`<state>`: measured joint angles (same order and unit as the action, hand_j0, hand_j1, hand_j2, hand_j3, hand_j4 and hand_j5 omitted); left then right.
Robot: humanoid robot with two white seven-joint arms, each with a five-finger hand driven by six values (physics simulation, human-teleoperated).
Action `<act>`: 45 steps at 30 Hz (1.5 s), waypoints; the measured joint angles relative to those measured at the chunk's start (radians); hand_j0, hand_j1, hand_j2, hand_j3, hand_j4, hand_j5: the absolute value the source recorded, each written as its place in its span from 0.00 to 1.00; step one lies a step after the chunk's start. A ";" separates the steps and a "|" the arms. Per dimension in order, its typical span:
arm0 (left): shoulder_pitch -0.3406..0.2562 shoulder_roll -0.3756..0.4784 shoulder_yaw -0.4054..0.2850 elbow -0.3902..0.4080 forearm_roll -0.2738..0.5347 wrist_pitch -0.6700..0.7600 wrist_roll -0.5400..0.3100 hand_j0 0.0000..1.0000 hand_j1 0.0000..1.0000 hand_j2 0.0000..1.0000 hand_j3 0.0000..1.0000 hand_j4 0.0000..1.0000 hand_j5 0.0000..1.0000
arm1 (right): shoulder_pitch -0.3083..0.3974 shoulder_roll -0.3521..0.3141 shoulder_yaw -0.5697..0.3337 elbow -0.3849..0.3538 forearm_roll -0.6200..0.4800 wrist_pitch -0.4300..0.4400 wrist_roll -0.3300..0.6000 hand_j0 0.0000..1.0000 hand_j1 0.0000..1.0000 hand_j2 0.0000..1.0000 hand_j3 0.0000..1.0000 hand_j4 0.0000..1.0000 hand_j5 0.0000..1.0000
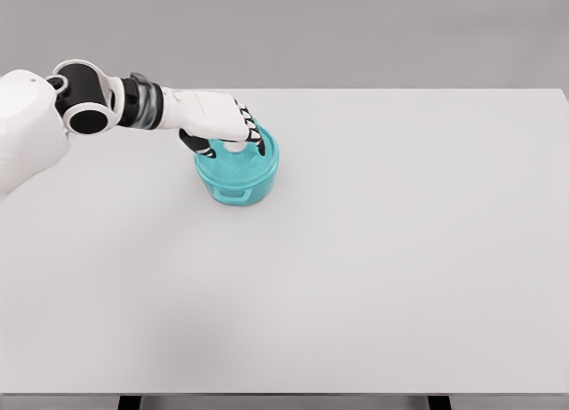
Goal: Open the lid of the pot with left arm
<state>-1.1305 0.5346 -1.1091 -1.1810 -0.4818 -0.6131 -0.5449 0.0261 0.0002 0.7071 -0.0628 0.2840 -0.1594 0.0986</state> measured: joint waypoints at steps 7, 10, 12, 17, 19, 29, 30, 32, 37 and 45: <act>0.000 -0.005 -0.001 0.003 -0.009 0.000 0.000 0.66 0.66 0.66 0.66 0.66 0.66 | 0.000 0.000 0.000 0.000 0.000 0.000 0.000 1.00 1.00 1.00 1.00 1.00 1.00; 0.002 -0.006 -0.001 0.003 -0.011 0.000 0.000 0.63 0.63 0.63 0.63 0.63 0.63 | 0.000 0.000 0.000 0.000 0.000 0.000 0.000 1.00 1.00 1.00 1.00 1.00 1.00; 0.000 -0.006 -0.001 0.003 -0.012 0.000 0.000 0.59 0.59 0.59 0.59 0.59 0.59 | 0.000 0.000 0.000 0.000 0.000 0.000 0.000 1.00 1.00 1.00 1.00 1.00 1.00; 0.000 -0.005 0.001 0.003 -0.011 0.002 0.001 0.52 0.52 0.52 0.52 0.52 0.52 | 0.000 0.000 0.000 0.000 0.000 0.000 0.000 1.00 1.00 1.00 1.00 1.00 1.00; 0.000 -0.003 0.002 0.003 -0.011 0.001 0.001 0.51 0.51 0.51 0.51 0.51 0.51 | 0.000 0.000 0.000 0.000 0.000 0.000 0.000 1.00 1.00 1.00 1.00 1.00 1.00; -0.012 0.036 0.010 -0.003 -0.006 0.001 0.000 0.45 0.45 0.45 0.45 0.45 0.45 | 0.000 0.000 0.000 0.000 0.000 0.000 0.000 1.00 1.00 1.00 1.00 1.00 1.00; -0.017 0.050 0.011 -0.005 -0.006 0.000 0.000 0.45 0.45 0.45 0.45 0.45 0.45 | 0.000 0.000 0.000 0.000 0.000 0.000 0.000 1.00 1.00 1.00 1.00 1.00 1.00; -0.017 0.086 0.015 -0.008 -0.005 0.000 0.000 0.45 0.45 0.45 0.45 0.45 0.45 | 0.000 0.000 0.000 0.000 0.000 0.000 0.000 1.00 1.00 1.00 1.00 1.00 1.00; -0.006 0.195 0.042 -0.016 -0.006 0.000 0.000 0.45 0.45 0.45 0.45 0.45 0.45 | 0.000 0.000 0.000 0.000 0.000 0.000 0.000 1.00 1.00 1.00 1.00 1.00 1.00; 0.020 0.264 0.057 -0.013 -0.011 0.000 -0.001 0.76 0.76 0.76 0.76 0.76 0.76 | 0.000 0.000 0.000 0.000 0.000 0.000 0.000 1.00 1.00 1.00 1.00 1.00 1.00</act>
<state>-1.1106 0.7987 -1.0519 -1.1937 -0.4925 -0.6133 -0.5463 0.0261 0.0002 0.7071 -0.0628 0.2840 -0.1594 0.0985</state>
